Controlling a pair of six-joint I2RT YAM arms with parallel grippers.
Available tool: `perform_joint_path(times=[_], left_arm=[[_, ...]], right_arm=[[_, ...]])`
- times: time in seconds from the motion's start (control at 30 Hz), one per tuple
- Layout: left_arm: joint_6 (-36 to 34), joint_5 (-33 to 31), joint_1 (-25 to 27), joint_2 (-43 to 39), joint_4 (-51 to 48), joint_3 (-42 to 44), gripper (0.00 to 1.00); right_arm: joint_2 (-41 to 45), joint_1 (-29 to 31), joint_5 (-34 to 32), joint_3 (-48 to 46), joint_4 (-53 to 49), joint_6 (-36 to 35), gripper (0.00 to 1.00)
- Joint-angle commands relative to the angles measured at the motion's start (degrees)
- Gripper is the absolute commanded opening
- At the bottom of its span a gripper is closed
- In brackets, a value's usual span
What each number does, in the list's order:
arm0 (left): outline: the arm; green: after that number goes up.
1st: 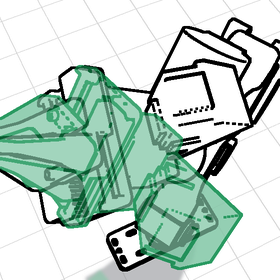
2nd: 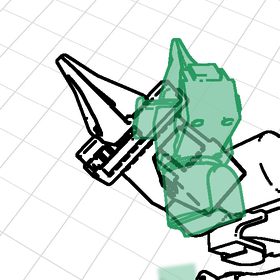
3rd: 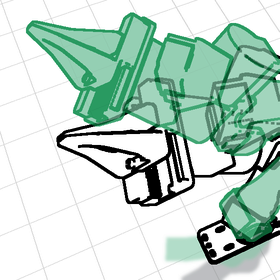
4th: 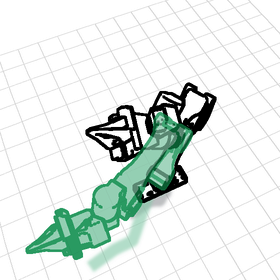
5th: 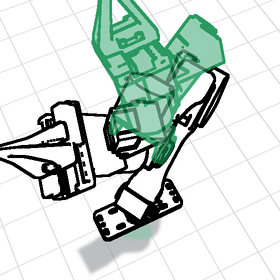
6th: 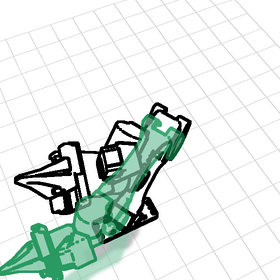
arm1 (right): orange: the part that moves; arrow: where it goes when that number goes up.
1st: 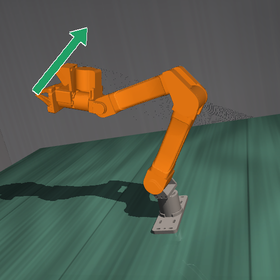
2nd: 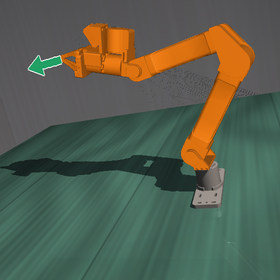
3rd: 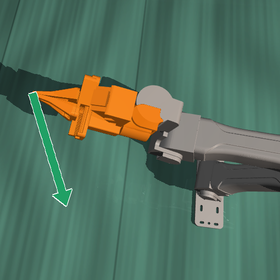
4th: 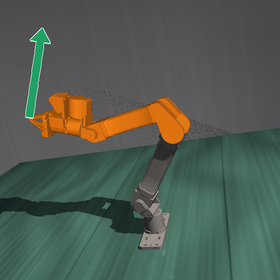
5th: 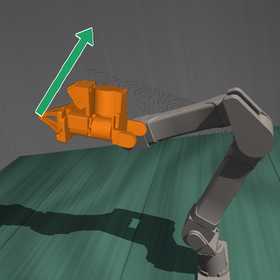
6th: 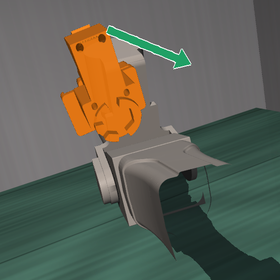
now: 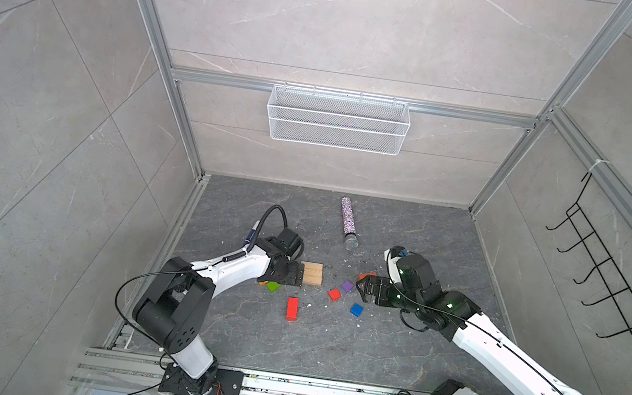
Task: Build the wood block tower
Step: 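Move the left gripper nearer the robot over the green block, then lower the left gripper and close it on the green block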
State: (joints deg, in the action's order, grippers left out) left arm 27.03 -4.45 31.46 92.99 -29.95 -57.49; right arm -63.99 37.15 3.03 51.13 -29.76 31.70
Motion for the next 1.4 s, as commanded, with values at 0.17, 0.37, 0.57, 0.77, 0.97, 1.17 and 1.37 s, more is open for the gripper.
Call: perform_joint_path(times=[0.17,0.37,0.57,0.77,0.97,1.17,1.37], left_arm=[[-1.97,-1.91,-1.2,2.89,0.76,-1.67,0.92],[-2.85,-1.53,-2.46,4.1,1.28,-1.08,0.91],[-2.35,0.19,-2.64,3.95,2.7,1.22,0.86],[-1.8,0.41,-2.63,2.54,1.09,2.27,0.78],[-1.16,0.65,-2.54,1.93,-0.48,3.38,0.7],[0.49,1.18,-2.42,1.58,-1.12,3.08,0.54],[2.42,0.82,-2.26,1.22,-3.13,2.54,0.43]], right_arm=[[-1.4,-0.03,0.75,2.39,1.0,0.01,0.97],[-1.57,-0.03,0.8,1.96,1.53,0.66,0.96],[-2.37,-0.03,0.3,3.19,0.56,0.22,0.96],[-2.96,0.03,-0.06,2.52,1.72,0.95,0.96],[-3.51,0.02,-0.47,3.03,1.31,0.72,0.96],[-3.34,0.0,-0.51,2.09,2.03,1.32,0.96],[-3.47,-0.06,-0.36,2.09,2.14,1.5,0.96]])
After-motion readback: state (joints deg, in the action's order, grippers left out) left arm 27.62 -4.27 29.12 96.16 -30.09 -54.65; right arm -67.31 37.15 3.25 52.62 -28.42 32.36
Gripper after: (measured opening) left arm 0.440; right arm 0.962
